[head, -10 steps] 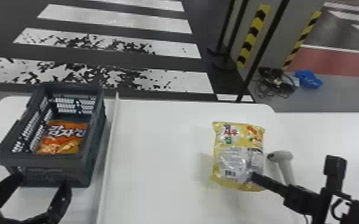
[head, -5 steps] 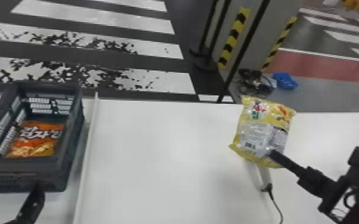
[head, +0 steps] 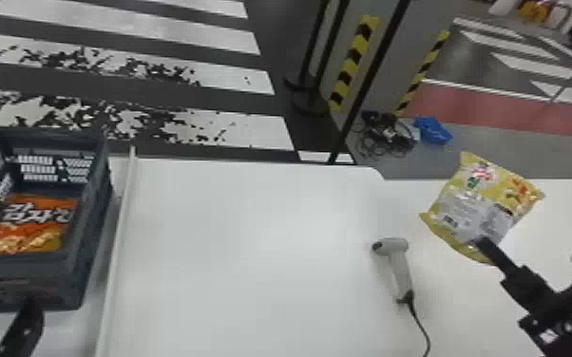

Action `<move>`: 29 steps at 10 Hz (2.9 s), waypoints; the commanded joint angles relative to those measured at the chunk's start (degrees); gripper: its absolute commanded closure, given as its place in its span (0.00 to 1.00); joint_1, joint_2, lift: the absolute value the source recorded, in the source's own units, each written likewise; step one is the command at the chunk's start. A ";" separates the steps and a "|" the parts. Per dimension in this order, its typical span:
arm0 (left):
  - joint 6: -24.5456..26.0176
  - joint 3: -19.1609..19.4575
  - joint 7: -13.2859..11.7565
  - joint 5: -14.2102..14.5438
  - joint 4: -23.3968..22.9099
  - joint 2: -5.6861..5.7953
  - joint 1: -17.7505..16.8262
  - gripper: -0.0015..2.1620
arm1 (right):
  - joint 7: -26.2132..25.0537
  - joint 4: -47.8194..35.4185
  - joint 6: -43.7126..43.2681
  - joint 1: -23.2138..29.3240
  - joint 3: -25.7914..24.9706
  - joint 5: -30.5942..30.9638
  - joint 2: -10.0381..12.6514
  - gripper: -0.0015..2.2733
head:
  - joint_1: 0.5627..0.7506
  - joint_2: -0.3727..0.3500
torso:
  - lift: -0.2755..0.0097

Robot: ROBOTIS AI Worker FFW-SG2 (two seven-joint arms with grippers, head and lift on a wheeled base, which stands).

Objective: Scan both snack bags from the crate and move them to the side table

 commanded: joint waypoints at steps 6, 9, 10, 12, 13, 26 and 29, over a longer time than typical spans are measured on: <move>0.00 0.43 0.08 0.41 0.27 0.04 -0.24 0.04 | -6.00 29.88 -18.31 -7.98 2.18 -3.60 -7.42 0.99 | 0.70 0.03 | 0.62; -0.53 0.34 -0.01 0.94 0.53 0.21 -0.41 0.04 | -7.06 35.07 -20.95 -9.30 4.55 -3.78 -9.18 0.65 | 0.70 0.03 | 0.62; -0.70 0.34 -0.01 1.02 0.62 0.21 -0.41 0.04 | -7.06 35.16 -21.12 -9.30 4.72 -3.86 -9.09 0.29 | 0.70 0.03 | 0.62; -0.88 0.34 -0.01 1.11 0.71 0.30 -0.33 0.04 | -7.06 34.80 -21.12 -9.21 4.90 -3.95 -9.09 0.00 | 0.70 0.03 | 0.62; -0.88 0.34 -0.01 1.11 0.71 0.30 -0.24 0.04 | -7.06 33.84 -21.65 -8.59 4.64 -4.04 -9.01 0.01 | 0.70 0.03 | 0.62; -1.58 0.87 -0.01 1.11 0.18 0.04 0.11 0.04 | -11.63 -14.06 -43.09 15.49 31.44 23.30 8.84 0.03 | 0.70 0.08 | 0.62; -1.58 0.87 -0.01 1.11 0.00 0.21 0.11 0.04 | -15.14 -13.01 -50.48 17.16 39.44 28.39 11.03 0.03 | 0.70 0.26 | 0.62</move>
